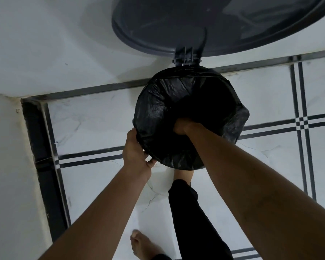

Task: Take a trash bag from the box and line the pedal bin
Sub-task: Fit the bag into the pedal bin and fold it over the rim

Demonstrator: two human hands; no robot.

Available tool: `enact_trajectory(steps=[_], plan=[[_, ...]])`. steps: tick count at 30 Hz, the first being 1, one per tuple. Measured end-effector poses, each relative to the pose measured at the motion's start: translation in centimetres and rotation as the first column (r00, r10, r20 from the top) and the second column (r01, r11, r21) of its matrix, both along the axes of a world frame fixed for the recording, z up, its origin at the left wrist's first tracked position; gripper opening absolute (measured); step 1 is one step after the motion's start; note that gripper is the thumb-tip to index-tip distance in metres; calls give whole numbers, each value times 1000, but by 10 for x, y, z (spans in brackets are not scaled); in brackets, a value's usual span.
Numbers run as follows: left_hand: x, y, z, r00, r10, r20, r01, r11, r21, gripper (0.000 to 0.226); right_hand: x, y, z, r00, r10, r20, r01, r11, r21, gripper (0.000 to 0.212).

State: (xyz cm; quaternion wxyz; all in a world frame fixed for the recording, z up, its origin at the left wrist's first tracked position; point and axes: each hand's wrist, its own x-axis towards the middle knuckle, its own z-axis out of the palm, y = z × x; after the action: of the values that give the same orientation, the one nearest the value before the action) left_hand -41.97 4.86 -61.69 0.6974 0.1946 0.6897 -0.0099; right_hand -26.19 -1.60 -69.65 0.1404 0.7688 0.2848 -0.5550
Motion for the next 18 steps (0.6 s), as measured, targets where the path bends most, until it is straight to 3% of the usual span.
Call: enact_trajectory(steps=[2,5,8,11,14,18], plan=[[2,2,1,1000,11,-12,-11,1000,2,23,2,1,9,1000,-11,6,11,998,58,44],[0,2,6,1000,-13,3,13,1000,6,28,-6,-6,48,976,-203,81,181,959,219,37],[-4,1,15,997,-71,18,70,997,24,38,-20,-40,98,891,-271,363,47,852,521,22],[-10,-2,20,988,-155,12,154,986,57,37,-28,-87,112,783,-412,467,-29,724,689,30],[-10,-2,21,970,-241,-34,243,966,89,41,-30,-126,114,720,-425,548,-80,734,674,30],[-4,3,13,929,-313,-197,353,910,219,53,-43,-146,109,712,-359,604,0,860,511,27]])
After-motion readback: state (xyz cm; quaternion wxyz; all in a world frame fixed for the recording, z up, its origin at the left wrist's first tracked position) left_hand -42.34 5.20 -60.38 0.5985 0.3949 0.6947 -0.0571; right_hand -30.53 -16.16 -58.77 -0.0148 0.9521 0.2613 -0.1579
